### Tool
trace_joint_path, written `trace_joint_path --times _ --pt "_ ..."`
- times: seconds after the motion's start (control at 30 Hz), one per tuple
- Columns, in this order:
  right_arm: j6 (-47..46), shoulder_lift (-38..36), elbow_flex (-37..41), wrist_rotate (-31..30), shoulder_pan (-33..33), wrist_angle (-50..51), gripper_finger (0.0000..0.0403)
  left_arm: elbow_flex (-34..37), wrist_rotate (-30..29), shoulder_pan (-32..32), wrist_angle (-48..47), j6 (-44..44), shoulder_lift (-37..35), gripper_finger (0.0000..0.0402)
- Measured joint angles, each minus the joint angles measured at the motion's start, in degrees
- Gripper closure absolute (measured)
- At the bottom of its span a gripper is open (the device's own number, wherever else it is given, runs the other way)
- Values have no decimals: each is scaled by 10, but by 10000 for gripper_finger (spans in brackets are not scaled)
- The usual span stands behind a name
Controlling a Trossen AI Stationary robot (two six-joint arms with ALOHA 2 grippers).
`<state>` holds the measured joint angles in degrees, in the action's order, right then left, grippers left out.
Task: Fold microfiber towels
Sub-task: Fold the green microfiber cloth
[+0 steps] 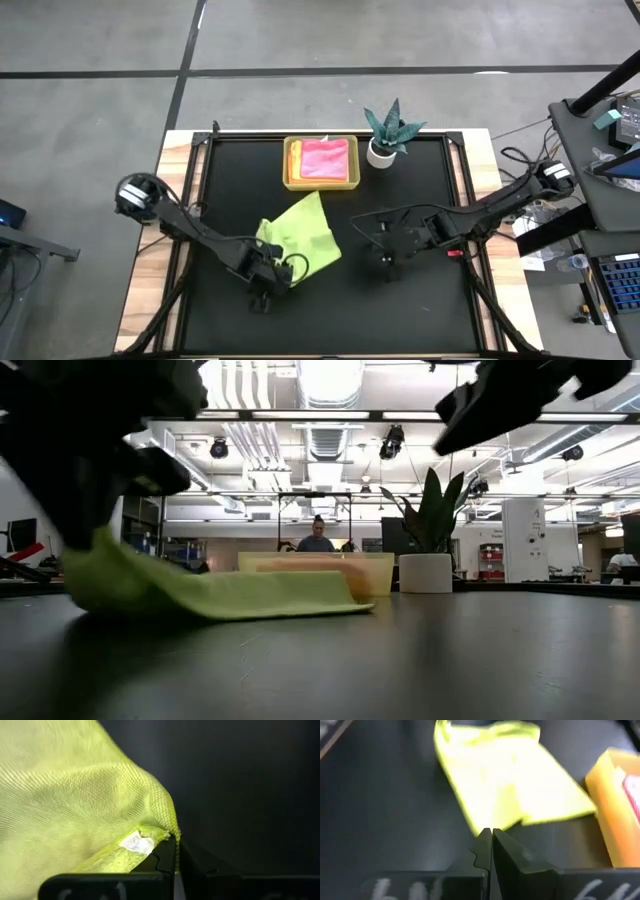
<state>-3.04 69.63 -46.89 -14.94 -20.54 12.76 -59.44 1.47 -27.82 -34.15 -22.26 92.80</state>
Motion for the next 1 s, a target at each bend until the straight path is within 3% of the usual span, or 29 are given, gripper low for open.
trace_joint_path --times 0.2,0.5,0.7,1.0 --pt "41 35 53 1 33 -194 394 0 5 -10 15 -30 13 353" --pt "87 183 7 13 73 -283 394 0 36 -11 -8 -41 -21 236" --pt "96 284 -55 64 91 -281 394 0 36 -11 -42 -44 -68 227" --pt "96 370 -125 91 102 -210 394 17 -65 -11 -61 -36 -116 227"
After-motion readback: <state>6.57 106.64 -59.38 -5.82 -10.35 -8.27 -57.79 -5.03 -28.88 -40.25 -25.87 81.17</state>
